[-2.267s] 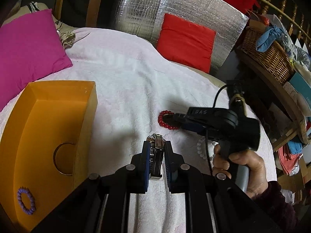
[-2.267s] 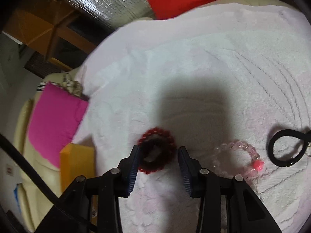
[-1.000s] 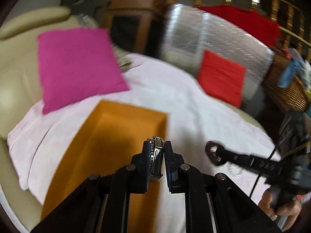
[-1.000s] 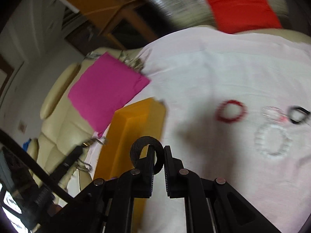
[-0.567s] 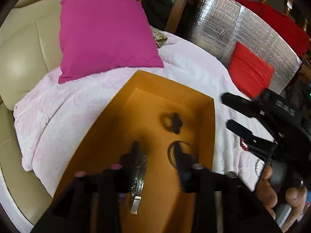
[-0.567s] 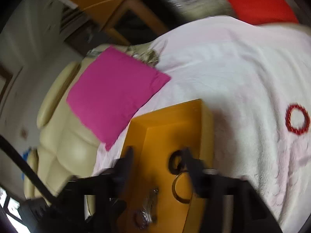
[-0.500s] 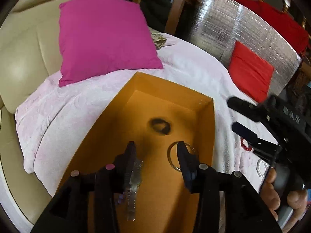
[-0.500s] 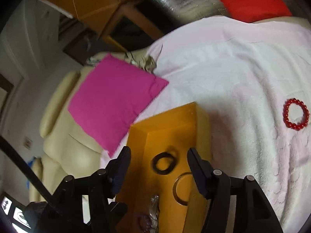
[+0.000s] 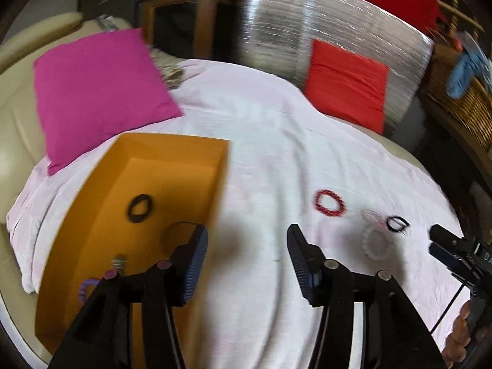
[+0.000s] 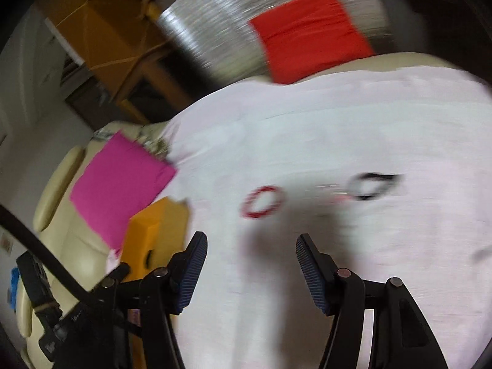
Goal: Organize jewelry
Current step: 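Reach the left gripper to the white bead bracelet and grasp it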
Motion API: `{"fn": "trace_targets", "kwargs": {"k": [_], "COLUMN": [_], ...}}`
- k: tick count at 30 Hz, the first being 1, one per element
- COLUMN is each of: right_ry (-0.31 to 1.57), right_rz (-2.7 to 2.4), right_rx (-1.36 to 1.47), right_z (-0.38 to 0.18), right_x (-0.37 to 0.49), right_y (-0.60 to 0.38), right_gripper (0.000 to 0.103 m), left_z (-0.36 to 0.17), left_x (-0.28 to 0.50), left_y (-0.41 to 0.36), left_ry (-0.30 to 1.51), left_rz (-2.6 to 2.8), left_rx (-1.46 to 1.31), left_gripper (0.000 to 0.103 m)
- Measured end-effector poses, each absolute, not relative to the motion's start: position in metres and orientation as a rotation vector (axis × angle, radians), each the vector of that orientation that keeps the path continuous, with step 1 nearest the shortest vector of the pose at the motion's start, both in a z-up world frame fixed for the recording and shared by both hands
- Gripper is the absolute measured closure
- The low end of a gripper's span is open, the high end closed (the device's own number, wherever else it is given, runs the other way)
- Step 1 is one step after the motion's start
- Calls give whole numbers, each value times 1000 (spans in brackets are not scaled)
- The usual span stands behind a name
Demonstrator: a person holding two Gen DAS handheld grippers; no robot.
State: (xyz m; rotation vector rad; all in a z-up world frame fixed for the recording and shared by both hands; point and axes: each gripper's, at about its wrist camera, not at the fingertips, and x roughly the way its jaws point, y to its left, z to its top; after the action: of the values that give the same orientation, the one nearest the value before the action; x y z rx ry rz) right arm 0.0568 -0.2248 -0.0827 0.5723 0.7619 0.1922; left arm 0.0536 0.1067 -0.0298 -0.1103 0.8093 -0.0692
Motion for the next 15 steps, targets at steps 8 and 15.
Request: {"fn": "trace_targets", "kwargs": {"k": [8, 15], "right_ry": [728, 753], "right_rz": [47, 76], "right_rx": [750, 808], "right_z": [-126, -129], "right_x": [28, 45], "right_y": [-324, -344], "right_gripper": [39, 42], "left_z": [-48, -66], "left_x": [62, 69], "left_y": [30, -18], "left_ry": [845, 848], "left_rz": [-134, -195], "left_rx": [10, 89], "left_gripper": [46, 45]}}
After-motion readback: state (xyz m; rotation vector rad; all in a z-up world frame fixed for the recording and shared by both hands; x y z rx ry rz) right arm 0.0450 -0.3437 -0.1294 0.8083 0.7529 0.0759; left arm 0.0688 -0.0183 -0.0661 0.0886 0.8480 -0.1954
